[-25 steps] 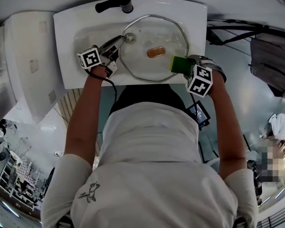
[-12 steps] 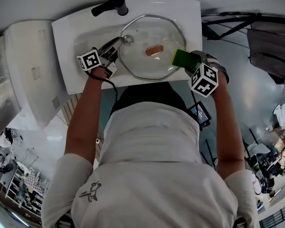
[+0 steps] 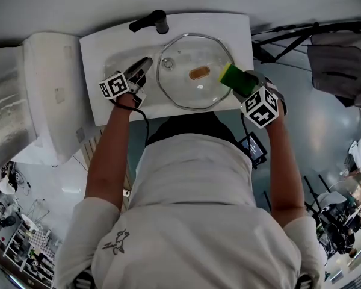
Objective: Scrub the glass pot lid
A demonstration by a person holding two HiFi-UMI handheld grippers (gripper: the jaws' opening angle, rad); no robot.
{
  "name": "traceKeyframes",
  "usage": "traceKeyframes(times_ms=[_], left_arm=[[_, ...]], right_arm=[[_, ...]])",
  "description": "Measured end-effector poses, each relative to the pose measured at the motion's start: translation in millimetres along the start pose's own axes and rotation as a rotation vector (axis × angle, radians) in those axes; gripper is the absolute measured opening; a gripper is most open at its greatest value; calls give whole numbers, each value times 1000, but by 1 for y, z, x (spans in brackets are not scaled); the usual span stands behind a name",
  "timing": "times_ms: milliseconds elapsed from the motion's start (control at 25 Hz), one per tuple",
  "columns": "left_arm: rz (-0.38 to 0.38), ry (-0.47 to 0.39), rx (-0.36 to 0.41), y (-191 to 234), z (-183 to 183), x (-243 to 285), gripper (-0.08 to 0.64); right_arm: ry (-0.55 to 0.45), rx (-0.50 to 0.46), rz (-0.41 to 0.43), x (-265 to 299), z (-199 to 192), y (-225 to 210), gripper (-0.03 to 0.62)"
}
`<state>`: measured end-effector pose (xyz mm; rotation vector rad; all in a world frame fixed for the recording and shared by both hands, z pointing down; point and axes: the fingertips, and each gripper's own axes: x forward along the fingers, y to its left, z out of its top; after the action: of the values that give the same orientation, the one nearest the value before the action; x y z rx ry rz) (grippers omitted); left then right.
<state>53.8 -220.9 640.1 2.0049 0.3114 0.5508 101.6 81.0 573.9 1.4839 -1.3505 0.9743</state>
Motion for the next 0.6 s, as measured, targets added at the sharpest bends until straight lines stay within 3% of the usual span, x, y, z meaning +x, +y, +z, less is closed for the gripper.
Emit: traceKeyframes(times_ms=[120, 320, 600], left_arm=[[5, -19, 56, -18, 13, -15, 115], [33, -38, 217, -63, 32, -39, 115], [16, -64, 371, -137, 34, -80, 115]], right_arm=[[-48, 17, -12, -12, 18, 0, 294], [-128, 2, -47, -31, 50, 2, 295], [-244, -24, -93, -64, 98, 12, 295]])
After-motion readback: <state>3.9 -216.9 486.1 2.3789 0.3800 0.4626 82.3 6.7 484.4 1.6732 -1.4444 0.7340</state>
